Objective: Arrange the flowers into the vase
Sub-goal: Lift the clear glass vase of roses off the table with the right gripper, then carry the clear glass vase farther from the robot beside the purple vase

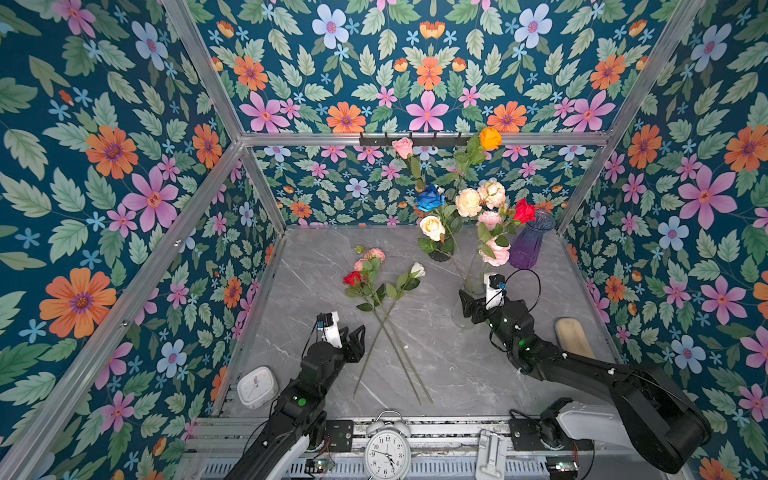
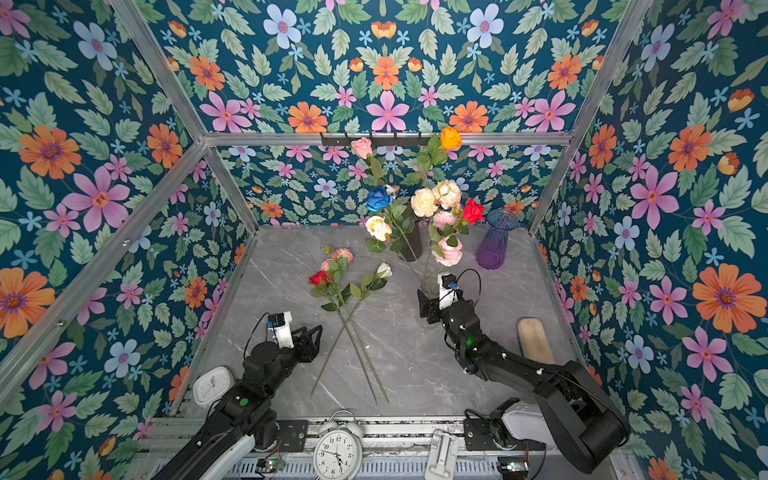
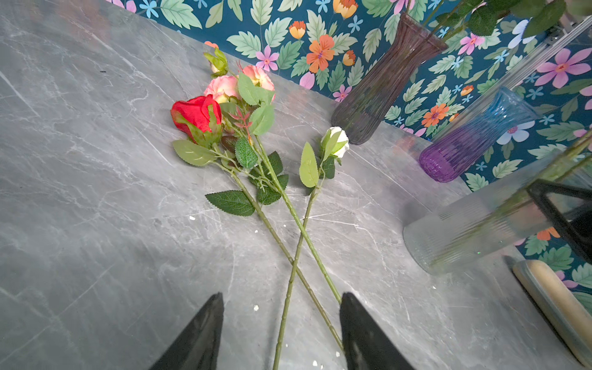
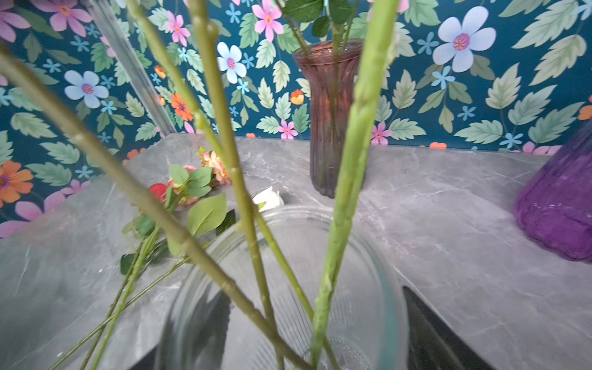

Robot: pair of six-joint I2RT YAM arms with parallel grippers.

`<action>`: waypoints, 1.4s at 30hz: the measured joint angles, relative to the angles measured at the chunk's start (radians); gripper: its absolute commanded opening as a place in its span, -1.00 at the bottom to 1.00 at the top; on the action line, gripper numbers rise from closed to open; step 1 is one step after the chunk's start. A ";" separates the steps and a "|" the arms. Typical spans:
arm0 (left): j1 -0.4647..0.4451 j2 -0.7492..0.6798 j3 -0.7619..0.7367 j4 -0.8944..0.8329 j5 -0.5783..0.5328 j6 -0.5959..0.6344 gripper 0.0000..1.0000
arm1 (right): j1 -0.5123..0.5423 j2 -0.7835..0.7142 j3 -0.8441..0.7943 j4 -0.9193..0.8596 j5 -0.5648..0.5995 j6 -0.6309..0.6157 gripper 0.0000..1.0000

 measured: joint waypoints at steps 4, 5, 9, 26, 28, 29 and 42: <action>0.000 -0.005 -0.001 0.000 0.006 0.001 0.21 | -0.074 0.080 0.029 0.027 -0.008 0.000 0.56; 0.000 -0.005 -0.001 0.000 0.006 0.006 0.21 | -0.078 0.098 0.037 0.034 -0.005 -0.009 0.54; 0.000 0.001 -0.001 0.000 0.009 0.008 0.21 | -0.079 0.139 0.062 0.059 -0.044 -0.050 0.43; 0.000 0.056 -0.001 0.008 0.015 0.011 0.19 | -0.081 -0.312 -0.002 -0.191 -0.174 -0.110 0.28; -0.001 0.060 0.000 0.008 0.015 0.011 0.19 | -0.081 -0.420 -0.014 -0.249 -0.173 -0.132 0.27; -0.001 0.062 0.000 0.008 0.015 0.011 0.19 | -0.081 -0.467 -0.019 -0.274 -0.170 -0.140 0.27; -0.005 0.087 0.003 0.023 0.017 0.011 0.17 | -0.176 -0.647 0.024 -0.538 0.087 -0.116 -0.38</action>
